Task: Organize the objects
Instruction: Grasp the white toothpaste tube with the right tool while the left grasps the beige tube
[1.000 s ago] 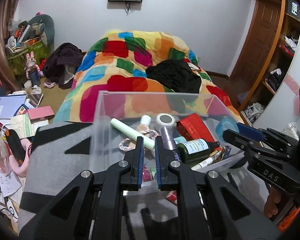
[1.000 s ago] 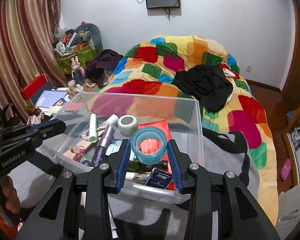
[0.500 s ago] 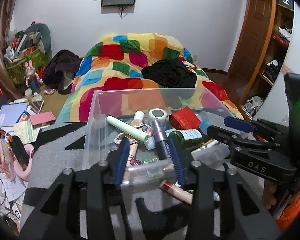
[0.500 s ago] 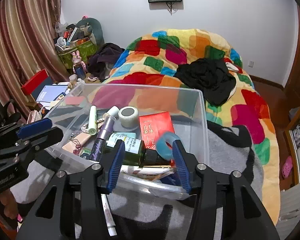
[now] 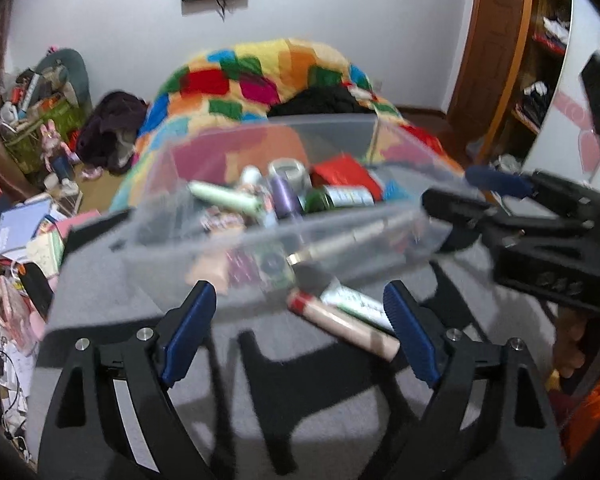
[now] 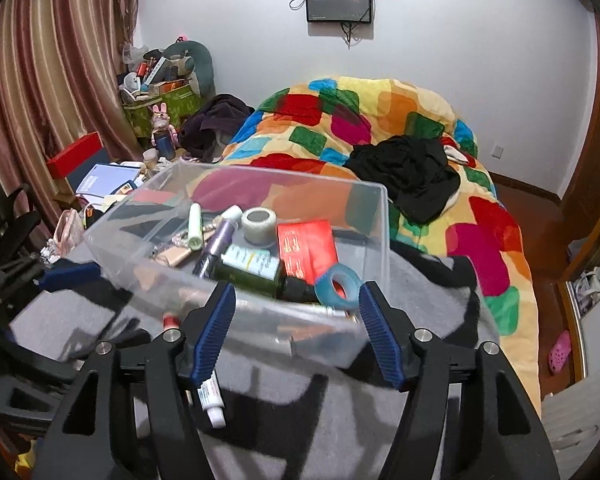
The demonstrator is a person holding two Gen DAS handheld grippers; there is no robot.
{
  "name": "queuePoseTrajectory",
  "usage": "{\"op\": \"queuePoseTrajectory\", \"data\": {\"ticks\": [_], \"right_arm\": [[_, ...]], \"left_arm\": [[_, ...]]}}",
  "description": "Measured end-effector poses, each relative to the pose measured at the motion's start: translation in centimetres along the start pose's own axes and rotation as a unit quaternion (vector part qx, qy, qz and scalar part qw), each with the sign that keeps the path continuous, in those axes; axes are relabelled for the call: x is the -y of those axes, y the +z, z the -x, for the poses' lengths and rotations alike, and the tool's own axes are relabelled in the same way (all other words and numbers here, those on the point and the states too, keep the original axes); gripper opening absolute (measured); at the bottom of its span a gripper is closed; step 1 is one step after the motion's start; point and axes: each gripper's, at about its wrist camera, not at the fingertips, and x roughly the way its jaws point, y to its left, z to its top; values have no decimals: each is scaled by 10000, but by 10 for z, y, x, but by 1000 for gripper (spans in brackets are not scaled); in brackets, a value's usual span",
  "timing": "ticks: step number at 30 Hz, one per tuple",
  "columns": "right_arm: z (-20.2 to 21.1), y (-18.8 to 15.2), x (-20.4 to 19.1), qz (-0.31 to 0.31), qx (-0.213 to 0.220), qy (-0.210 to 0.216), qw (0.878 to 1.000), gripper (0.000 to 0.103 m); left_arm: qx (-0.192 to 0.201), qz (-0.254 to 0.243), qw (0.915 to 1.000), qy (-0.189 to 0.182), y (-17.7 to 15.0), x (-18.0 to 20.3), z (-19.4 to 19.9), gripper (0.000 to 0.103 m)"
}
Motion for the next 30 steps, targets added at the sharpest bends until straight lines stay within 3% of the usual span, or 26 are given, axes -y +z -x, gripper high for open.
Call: {"op": "queuePoseTrajectory", "data": {"ticks": [6, 15, 18, 23, 26, 30], "right_arm": [[9, -22, 11, -53, -132, -85, 9999, 67], [-3, -42, -1, -10, -520, 384, 9979, 67], [-11, -45, -7, 44, -626, 548, 9965, 67], [-28, -47, -17, 76, -891, 775, 9930, 67], [-34, -49, -26, 246, -1022, 778, 9914, 55], [-38, -51, -38, 513, -1131, 770, 9893, 38]], "left_arm": [[-538, -14, 9982, -254, -12, 15, -27, 86], [-574, 268, 9980, -74, -28, -7, -25, 86], [-536, 299, 9980, 144, -40, -20, -16, 86], [-474, 466, 9977, 95, -43, -32, -3, 86], [-394, 405, 9983, 111, -38, -30, -4, 86], [-426, 334, 9985, 45, -30, -20, -13, 72]]}}
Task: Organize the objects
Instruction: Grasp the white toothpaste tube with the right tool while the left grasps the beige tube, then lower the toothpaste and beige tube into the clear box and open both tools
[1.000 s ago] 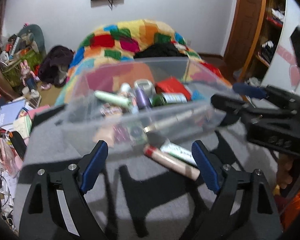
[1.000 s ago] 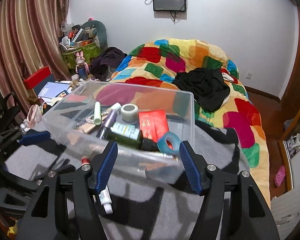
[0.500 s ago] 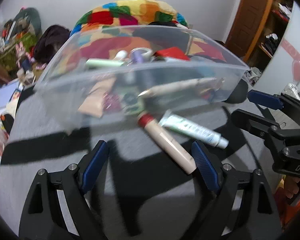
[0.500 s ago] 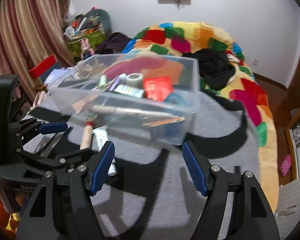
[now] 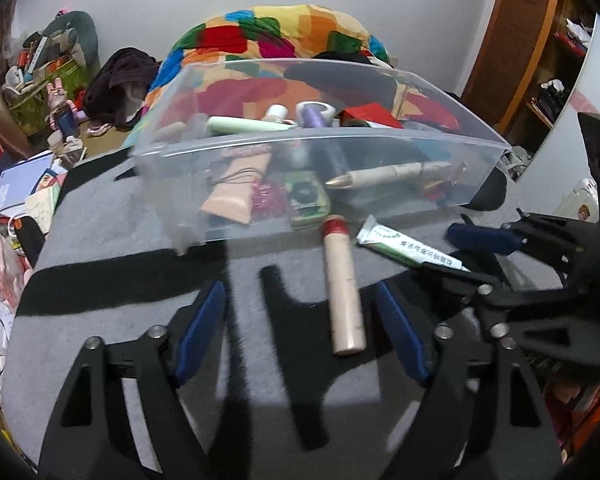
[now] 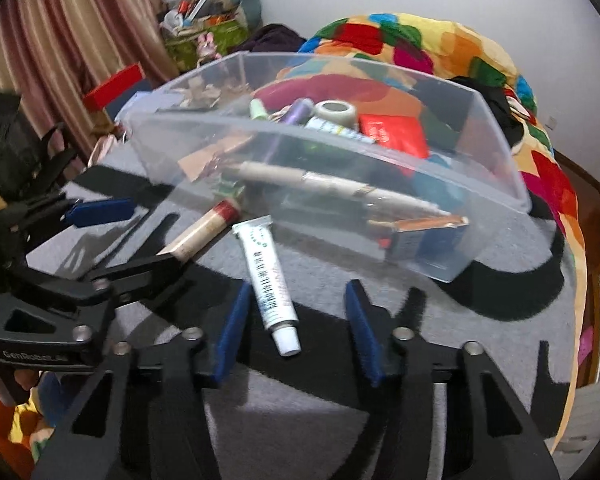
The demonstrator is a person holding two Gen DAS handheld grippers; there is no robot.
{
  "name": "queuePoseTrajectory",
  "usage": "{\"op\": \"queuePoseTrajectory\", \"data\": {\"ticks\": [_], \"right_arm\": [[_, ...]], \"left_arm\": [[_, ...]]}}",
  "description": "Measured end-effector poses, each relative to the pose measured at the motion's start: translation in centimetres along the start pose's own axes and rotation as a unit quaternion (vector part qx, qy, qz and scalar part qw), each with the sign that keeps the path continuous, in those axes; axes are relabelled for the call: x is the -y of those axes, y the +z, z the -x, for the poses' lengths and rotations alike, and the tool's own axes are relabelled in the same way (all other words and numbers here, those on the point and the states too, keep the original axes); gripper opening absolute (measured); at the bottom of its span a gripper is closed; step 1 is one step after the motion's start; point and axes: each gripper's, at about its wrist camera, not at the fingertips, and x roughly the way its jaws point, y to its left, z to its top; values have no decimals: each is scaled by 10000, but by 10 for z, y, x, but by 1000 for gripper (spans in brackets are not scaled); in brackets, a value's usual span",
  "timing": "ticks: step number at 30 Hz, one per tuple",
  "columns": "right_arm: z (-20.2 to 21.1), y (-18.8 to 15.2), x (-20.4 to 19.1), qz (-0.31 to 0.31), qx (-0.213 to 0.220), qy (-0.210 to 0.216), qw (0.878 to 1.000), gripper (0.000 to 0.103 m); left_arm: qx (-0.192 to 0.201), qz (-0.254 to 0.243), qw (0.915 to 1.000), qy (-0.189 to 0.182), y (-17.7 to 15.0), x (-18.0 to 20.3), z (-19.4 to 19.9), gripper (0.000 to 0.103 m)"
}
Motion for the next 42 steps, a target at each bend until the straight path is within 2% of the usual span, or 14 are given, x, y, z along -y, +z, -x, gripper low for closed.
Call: {"op": "queuePoseTrajectory", "data": {"ticks": [3, 5, 6, 9, 12, 22, 27, 35, 42], "right_arm": [[3, -3, -4, 91, 45, 38, 9999, 22], [5, -5, -4, 90, 80, 57, 9999, 20], [7, -7, -4, 85, 114, 72, 9999, 18], [14, -12, -5, 47, 195, 173, 9996, 14], [20, -17, -6, -87, 300, 217, 9993, 14], [56, -16, -11, -228, 893, 194, 9956, 14], [74, -8, -13, -224, 1184, 123, 9926, 14], [101, 10, -13, -228, 1687, -59, 9854, 14], [114, 31, -13, -259, 1998, -207, 9793, 14]], "left_arm": [[-8, -112, 9999, 64, 2, 10, -9, 60], [50, -214, 9996, 192, 2, 14, -11, 55], [102, -294, 9993, 214, 0, 17, -10, 46], [189, -415, 9988, 184, -4, 20, -7, 29], [268, -474, 9984, 161, -9, 21, -3, 15], [577, -319, 9978, 109, -24, 20, 22, 14], [922, -138, 9956, 10, -14, 16, 48, 14], [1536, -121, 9880, -71, 6, 16, 87, 14], [1764, -43, 9843, -54, 29, 12, 95, 14]]}}
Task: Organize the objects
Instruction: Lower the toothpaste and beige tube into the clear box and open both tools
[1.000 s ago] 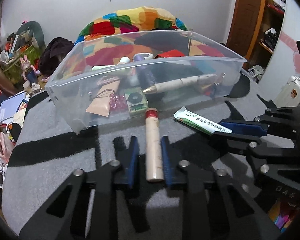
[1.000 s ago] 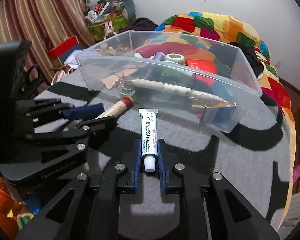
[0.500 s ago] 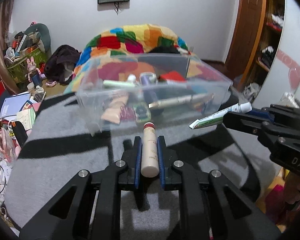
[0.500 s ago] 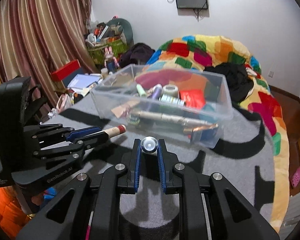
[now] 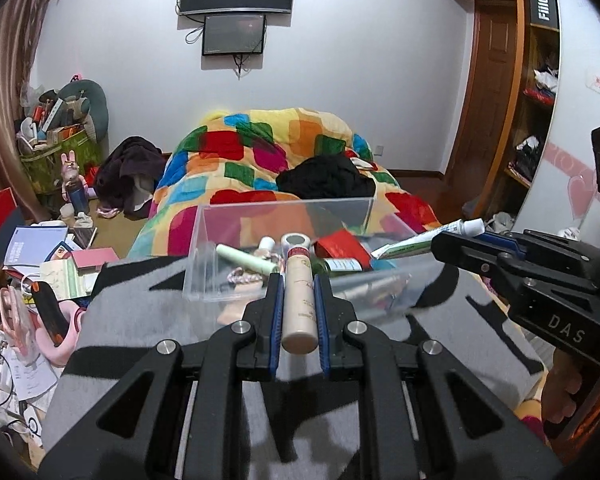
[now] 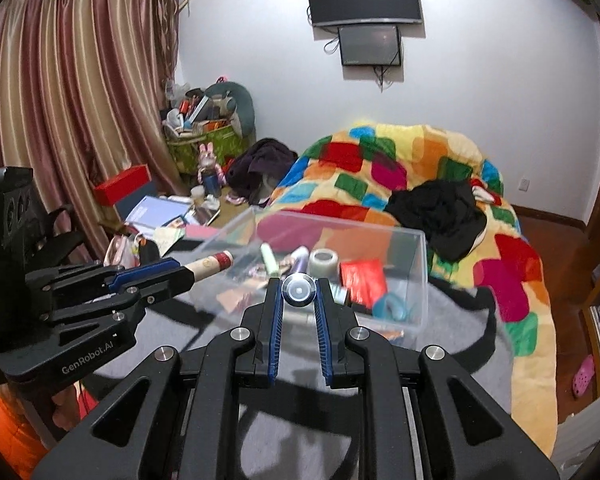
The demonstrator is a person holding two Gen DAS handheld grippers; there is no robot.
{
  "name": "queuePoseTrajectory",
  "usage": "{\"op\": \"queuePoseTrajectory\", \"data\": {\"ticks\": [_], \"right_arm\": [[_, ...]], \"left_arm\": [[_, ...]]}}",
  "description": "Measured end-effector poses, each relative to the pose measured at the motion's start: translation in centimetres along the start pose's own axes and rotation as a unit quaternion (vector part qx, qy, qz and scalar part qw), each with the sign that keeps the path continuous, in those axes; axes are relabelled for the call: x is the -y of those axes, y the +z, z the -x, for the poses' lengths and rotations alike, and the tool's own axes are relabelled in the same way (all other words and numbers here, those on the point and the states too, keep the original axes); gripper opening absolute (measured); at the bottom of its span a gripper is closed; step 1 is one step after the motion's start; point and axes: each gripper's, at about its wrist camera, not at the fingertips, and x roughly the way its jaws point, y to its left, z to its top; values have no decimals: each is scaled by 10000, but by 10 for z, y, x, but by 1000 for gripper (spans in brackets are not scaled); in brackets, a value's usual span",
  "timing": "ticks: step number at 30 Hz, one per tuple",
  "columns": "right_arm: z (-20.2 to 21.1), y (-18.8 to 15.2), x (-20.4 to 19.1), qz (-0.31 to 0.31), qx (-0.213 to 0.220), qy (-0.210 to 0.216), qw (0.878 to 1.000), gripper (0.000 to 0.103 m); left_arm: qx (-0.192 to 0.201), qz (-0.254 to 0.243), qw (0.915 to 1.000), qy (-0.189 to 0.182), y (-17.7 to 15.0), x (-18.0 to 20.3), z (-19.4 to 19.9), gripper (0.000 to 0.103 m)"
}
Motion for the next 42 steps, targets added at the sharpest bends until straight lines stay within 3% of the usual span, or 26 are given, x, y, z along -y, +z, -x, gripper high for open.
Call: {"op": "queuePoseTrajectory", "data": {"ticks": [8, 20, 25, 31, 40, 42], "right_arm": [[-26, 15, 7, -78, 41, -200, 9998, 14], [-78, 15, 30, -305, -532, -556, 9966, 15], [-80, 11, 28, -250, -602, -493, 9967, 37], [-71, 11, 23, -157, -525, -388, 9977, 41], [-51, 7, 17, -30, -429, -357, 9984, 46], [-48, 5, 16, -27, -437, -357, 9984, 46]], "left_arm": [[-185, 154, 9996, 146, 11, -14, -31, 14], [-563, 136, 9978, 311, 24, -19, -78, 15], [-663, 54, 9976, 209, 20, -14, -82, 19], [-597, 18, 9981, 143, 20, -10, -70, 22], [-400, -11, 9992, 81, 17, -7, -46, 39], [-316, -27, 9994, 124, 15, -6, -40, 56]]}}
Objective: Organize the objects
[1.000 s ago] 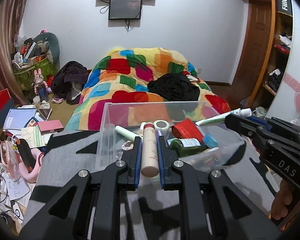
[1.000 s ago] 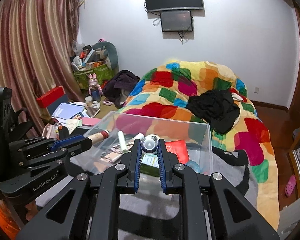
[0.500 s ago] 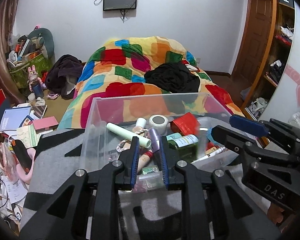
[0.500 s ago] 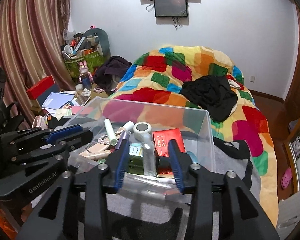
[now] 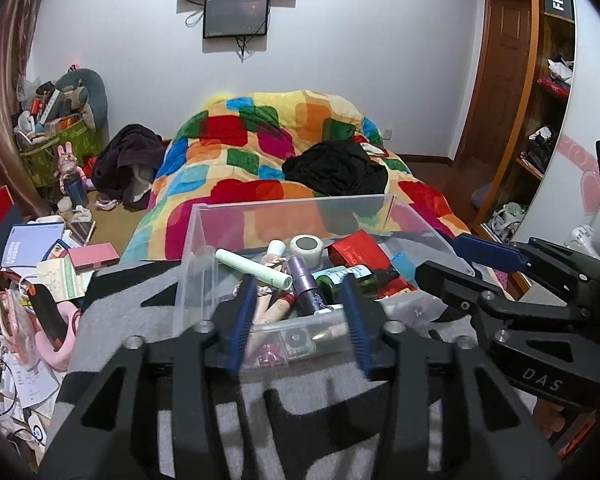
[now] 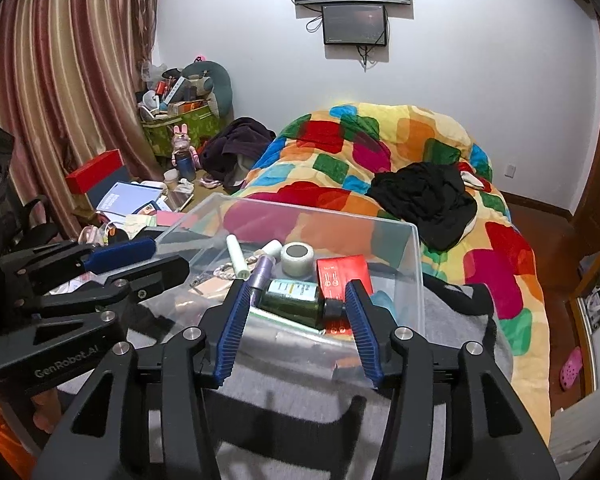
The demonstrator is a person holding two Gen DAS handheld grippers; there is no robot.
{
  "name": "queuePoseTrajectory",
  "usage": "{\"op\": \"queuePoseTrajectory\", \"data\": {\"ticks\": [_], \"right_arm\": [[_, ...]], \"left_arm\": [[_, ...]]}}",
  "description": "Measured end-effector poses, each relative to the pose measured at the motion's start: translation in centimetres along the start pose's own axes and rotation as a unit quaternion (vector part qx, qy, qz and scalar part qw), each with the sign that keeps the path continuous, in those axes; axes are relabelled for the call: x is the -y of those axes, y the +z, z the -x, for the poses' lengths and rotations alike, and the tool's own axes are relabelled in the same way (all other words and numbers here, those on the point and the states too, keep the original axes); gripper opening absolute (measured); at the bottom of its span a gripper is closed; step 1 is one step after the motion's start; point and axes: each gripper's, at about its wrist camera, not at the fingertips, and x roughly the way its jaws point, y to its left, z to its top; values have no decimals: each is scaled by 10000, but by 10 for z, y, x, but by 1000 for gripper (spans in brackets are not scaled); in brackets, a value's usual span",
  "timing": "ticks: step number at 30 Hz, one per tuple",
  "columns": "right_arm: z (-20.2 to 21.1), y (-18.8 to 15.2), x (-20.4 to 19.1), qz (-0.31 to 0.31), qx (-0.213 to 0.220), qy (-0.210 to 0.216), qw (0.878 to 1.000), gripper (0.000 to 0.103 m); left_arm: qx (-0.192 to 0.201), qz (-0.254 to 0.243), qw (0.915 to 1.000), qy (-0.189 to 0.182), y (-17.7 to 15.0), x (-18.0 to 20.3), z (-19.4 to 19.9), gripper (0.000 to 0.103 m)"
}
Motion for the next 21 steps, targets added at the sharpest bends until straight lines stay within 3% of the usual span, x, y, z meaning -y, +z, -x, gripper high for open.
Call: {"op": "queuePoseTrajectory", "data": {"ticks": [2, 9, 15, 21], "right_arm": [[4, -3, -1, 16, 13, -27, 10000, 52], [20, -13, -1, 15, 187, -188, 9996, 71], [28, -21, 1, -7, 280, -311, 9991, 79], [28, -29, 4, -198, 241, -188, 9993, 81]], "left_arm": [[99, -14, 9999, 51, -2, 2, 5, 65], [255, -45, 9995, 152, -13, 1, 19, 79], [334, -65, 9991, 241, -24, 3, 25, 89], [254, 78, 9995, 188, -35, 1, 23, 91]]}}
